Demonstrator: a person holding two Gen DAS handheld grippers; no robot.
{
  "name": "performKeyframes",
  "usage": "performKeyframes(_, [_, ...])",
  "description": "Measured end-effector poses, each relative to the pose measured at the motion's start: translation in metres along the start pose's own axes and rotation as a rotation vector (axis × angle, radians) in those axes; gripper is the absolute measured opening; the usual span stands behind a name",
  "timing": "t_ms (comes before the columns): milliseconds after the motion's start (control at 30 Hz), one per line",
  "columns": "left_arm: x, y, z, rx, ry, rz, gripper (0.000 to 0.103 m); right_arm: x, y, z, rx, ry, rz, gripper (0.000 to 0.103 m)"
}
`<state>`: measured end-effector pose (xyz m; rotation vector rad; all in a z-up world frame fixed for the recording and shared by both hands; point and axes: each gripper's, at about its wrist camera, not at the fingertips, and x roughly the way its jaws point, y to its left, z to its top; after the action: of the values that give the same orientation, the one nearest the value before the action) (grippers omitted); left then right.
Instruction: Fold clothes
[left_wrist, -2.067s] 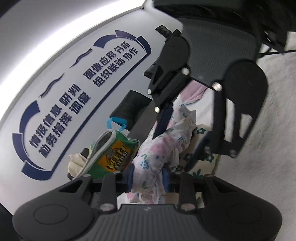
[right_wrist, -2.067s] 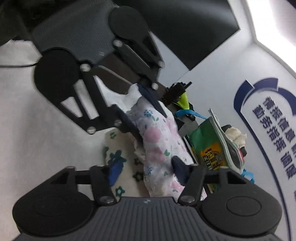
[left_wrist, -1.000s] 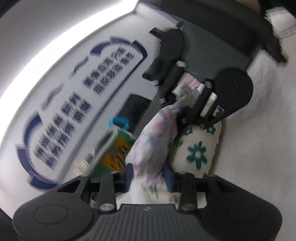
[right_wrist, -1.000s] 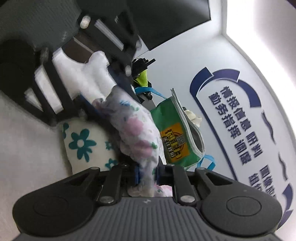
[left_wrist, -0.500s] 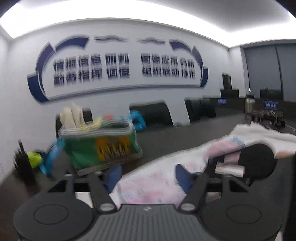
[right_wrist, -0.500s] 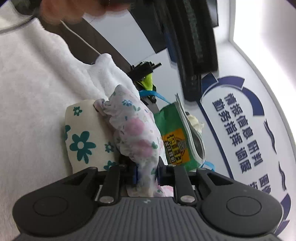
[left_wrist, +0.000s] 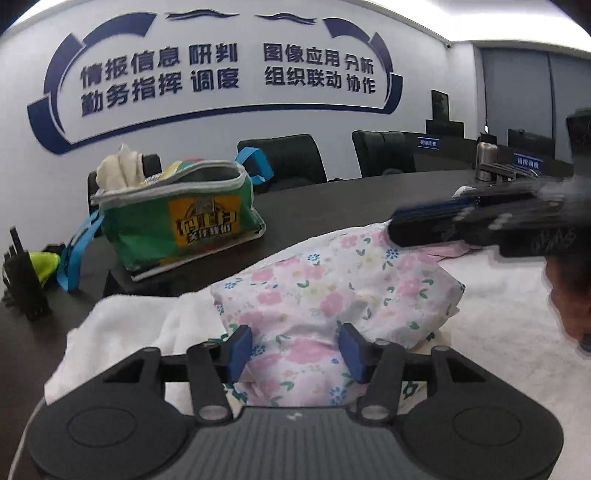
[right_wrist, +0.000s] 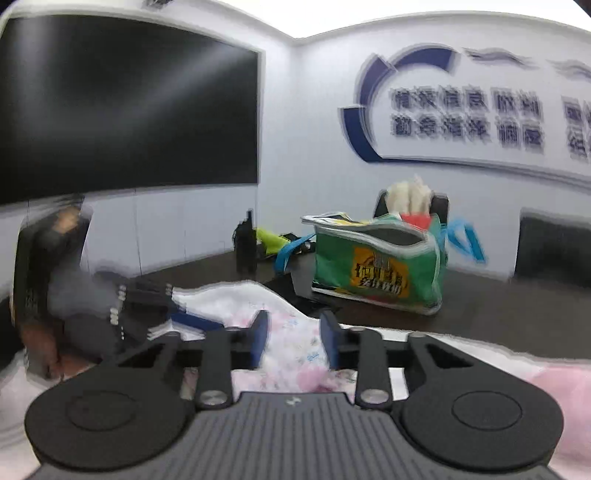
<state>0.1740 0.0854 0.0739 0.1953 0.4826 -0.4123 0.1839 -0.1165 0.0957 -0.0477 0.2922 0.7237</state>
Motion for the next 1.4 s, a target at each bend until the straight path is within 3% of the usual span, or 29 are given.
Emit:
performKeyframes(100, [-0.008, 0.007, -0.003, 0.002, 0.02, -0.025, 0.054, 0.033, 0.018, -0.013, -0.039, 0.061, -0.05, 0.026])
performKeyframes(233, [-0.045, 0.044, 0.002, -0.118, -0.054, -0.041, 0.059, 0.049, 0.021, -0.029, -0.051, 0.098, -0.079, 0.026])
performKeyframes(267, [-0.053, 0.055, 0.004, -0.172, -0.068, -0.031, 0.065, 0.051, 0.019, -0.028, -0.043, 0.096, -0.074, 0.026])
performKeyframes(333, [-0.06, 0.086, 0.008, -0.39, -0.071, 0.041, 0.068, 0.053, 0.015, -0.027, -0.029, 0.093, -0.063, 0.026])
performKeyframes(367, [-0.059, 0.098, 0.007, -0.487, -0.053, 0.041, 0.067, 0.052, 0.013, -0.023, -0.019, 0.082, -0.06, 0.026])
performKeyframes(467, [-0.044, 0.112, -0.001, -0.635, 0.017, -0.054, 0.066, 0.047, 0.009, -0.006, 0.02, 0.037, -0.052, 0.027])
performKeyframes(567, [-0.027, 0.101, -0.001, -0.658, 0.074, -0.098, 0.066, 0.058, 0.013, -0.002, 0.032, 0.056, -0.033, 0.027])
performKeyframes(700, [-0.009, 0.082, 0.0, -0.638, 0.157, -0.099, 0.066, 0.077, 0.028, -0.018, -0.011, 0.115, -0.001, 0.028])
performKeyframes(833, [0.001, 0.075, -0.003, -0.637, 0.166, -0.09, 0.067, 0.075, 0.04, -0.029, -0.079, 0.102, 0.001, 0.028])
performKeyframes(900, [0.003, 0.075, -0.004, -0.648, 0.166, -0.097, 0.06, 0.071, 0.038, -0.028, -0.077, 0.098, 0.002, 0.028])
performKeyframes(933, [0.005, 0.075, -0.005, -0.649, 0.181, -0.081, 0.05, 0.068, 0.035, -0.027, -0.075, 0.1, 0.004, 0.029])
performKeyframes(1033, [0.008, 0.076, -0.007, -0.643, 0.188, -0.072, 0.05, 0.04, 0.018, -0.019, -0.039, 0.052, -0.022, 0.047])
performKeyframes(1167, [0.007, 0.071, -0.005, -0.603, 0.179, -0.059, 0.05, 0.006, -0.02, -0.012, 0.196, 0.011, -0.151, 0.058])
performKeyframes(1233, [0.006, 0.07, -0.005, -0.591, 0.176, -0.057, 0.05, 0.002, -0.045, -0.014, 0.411, 0.037, -0.132, 0.059])
performKeyframes(1300, [0.006, 0.07, -0.006, -0.584, 0.172, -0.057, 0.05, 0.005, -0.059, -0.018, 0.552, 0.042, -0.04, 0.059])
performKeyframes(1400, [0.007, 0.071, -0.007, -0.583, 0.169, -0.056, 0.05, 0.031, -0.06, -0.023, 0.595, 0.115, -0.069, 0.056])
